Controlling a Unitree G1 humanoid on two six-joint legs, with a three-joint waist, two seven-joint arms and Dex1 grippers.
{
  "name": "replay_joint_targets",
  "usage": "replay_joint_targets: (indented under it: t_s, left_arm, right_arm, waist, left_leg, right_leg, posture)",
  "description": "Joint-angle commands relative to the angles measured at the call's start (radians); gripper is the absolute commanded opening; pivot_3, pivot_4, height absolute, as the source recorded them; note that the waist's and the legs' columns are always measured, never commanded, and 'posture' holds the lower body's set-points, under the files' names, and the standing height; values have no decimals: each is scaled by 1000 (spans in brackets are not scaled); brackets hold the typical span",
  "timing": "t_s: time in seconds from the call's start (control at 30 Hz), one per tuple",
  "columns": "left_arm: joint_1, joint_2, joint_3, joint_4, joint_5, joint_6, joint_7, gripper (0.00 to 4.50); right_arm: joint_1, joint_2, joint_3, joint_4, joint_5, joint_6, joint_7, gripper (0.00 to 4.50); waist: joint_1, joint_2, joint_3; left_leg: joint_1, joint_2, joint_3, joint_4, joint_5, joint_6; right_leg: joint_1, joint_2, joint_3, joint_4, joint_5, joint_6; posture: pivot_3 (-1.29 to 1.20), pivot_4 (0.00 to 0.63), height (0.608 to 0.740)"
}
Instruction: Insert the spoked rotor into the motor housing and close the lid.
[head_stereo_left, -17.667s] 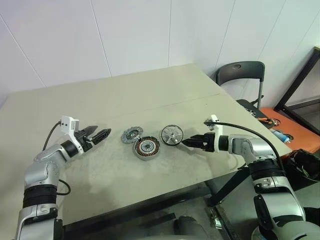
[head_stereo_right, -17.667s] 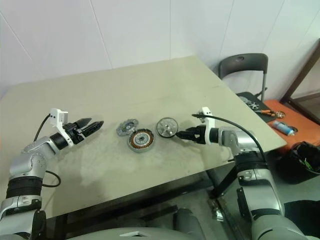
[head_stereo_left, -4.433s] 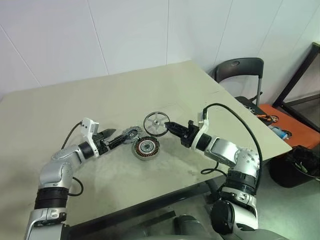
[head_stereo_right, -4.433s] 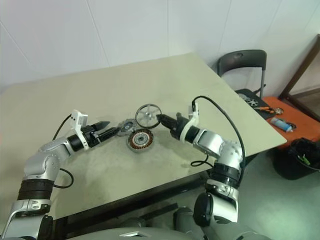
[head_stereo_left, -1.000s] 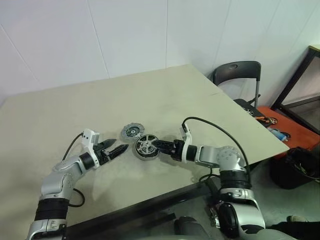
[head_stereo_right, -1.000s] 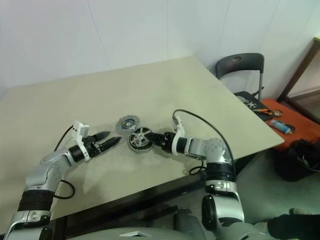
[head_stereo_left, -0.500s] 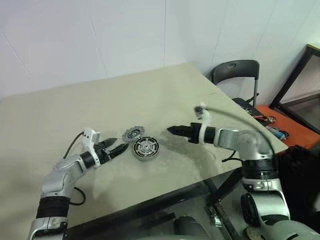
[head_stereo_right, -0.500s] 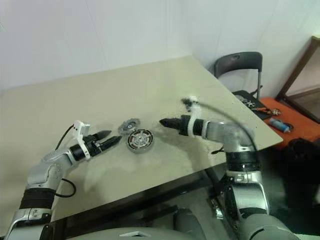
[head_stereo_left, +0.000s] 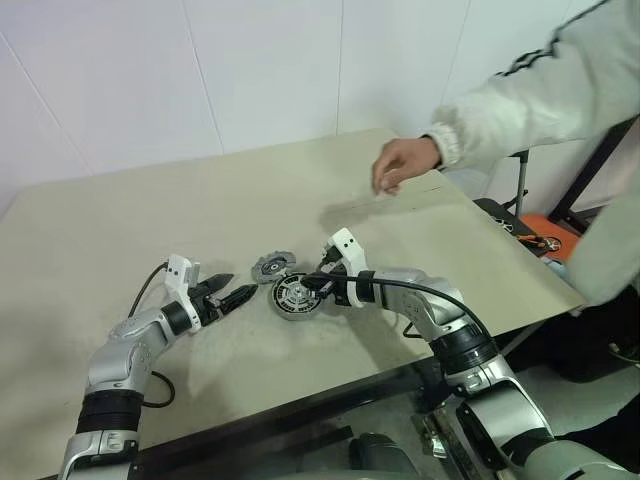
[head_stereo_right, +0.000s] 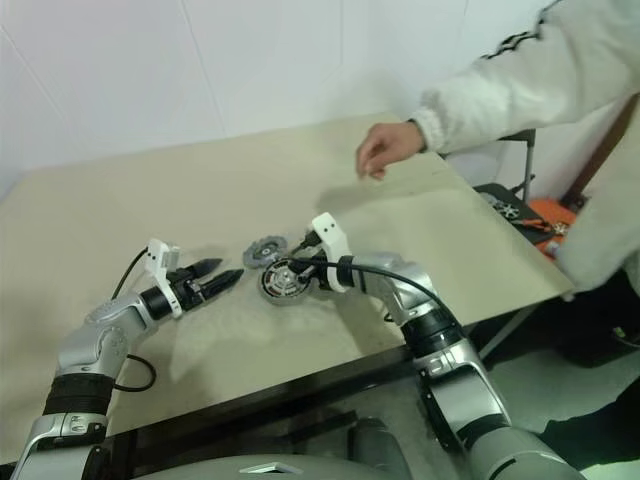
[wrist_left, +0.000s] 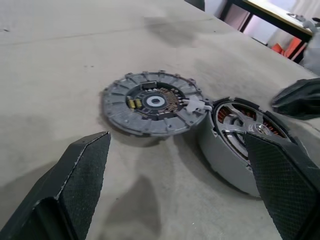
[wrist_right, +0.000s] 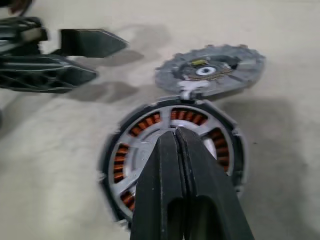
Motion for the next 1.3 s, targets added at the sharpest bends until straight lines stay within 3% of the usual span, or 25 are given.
replay_joint_targets:
  t_s: [0.03, 0.23, 0.37, 0.43, 1.0, 1.3]
  left_arm:
    - [-7, 7, 16, -29, -4, -13, 7, 4500]
    - [-1, 10, 20, -82, -23, 24, 29, 4500]
    - [-9, 12, 18, -107, -32, 50, 37, 4500]
    - [-13, 12, 16, -106, -31, 55, 37, 4500]
    - [-52, 14, 9, -75, -20, 60, 24, 4500]
    - [-83, 28, 17, 104, 9, -47, -51, 4500]
  right_arm:
    - [-50, 9, -113, -68, 105, 68, 40, 34]
    - [-94, -85, -282, -248, 351, 316, 127, 34]
    - [-13, -251, -147, -329, 248, 256, 200, 34]
    - [19, -274, -146, -318, 246, 254, 198, 34]
    - [65, -234, -166, -330, 248, 255, 150, 34]
    - [58, -238, -162, -318, 241, 251, 155, 34]
  waist:
    - [2, 0, 0]
    - [4, 0, 0]
    - [4, -1, -1]
    - [3, -1, -1]
    - [5, -1, 0]
    - [5, -1, 0]
  left_leg:
    - [-1, 0, 0, 0, 0, 0]
    - [-8, 0, -1, 1, 2, -3]
    - [-9, 0, -1, 1, 0, 0]
    - [-9, 0, -1, 1, 0, 0]
    - [-9, 0, -1, 2, 0, 0]
    - [-9, 0, -1, 2, 0, 0]
  right_leg:
    - [-1, 0, 0, 0, 0, 0]
    - [-6, -1, 0, -1, 0, 0]
    - [-6, -1, -2, -2, 0, 0]
    - [-6, -1, -2, -2, 0, 0]
    - [-6, -1, -1, -1, 0, 0]
    - [-6, -1, -1, -1, 0, 0]
  posture:
    - [0, 0, 740]
    - [0, 0, 740]
    - [0, 0, 740]
    - [0, 0, 740]
    - [0, 0, 740]
    - [0, 0, 740]
